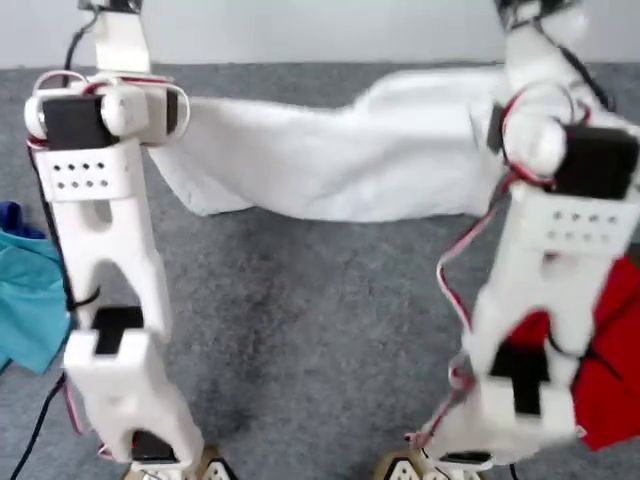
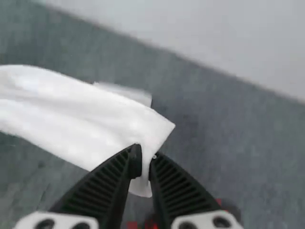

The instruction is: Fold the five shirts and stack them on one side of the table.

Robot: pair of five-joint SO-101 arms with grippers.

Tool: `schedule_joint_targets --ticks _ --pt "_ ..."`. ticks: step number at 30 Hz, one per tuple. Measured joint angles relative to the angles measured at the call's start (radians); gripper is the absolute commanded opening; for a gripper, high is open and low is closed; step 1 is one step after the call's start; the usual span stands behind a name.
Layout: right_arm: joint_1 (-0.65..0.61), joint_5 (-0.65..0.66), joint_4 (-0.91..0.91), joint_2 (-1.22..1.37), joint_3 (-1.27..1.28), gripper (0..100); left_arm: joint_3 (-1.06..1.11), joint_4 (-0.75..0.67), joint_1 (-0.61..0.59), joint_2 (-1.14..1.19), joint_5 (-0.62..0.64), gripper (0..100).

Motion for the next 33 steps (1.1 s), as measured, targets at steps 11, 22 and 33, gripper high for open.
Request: schedule_joint_targets --ticks 11,22,33 --pt "0.000 0.029 -0.005 -0.738 0.928 1.0 0.845 0.000 0.017 -0.621 0.000 1" --pt "0.000 0.080 0.000 -1.241 1.128 1.0 1.379 0.000 0.017 -1.220 -0.204 1" --pt "0.080 0.081 0.000 -1.455 1.270 1.0 1.700 -0.023 0.017 -1.755 -0.374 1"
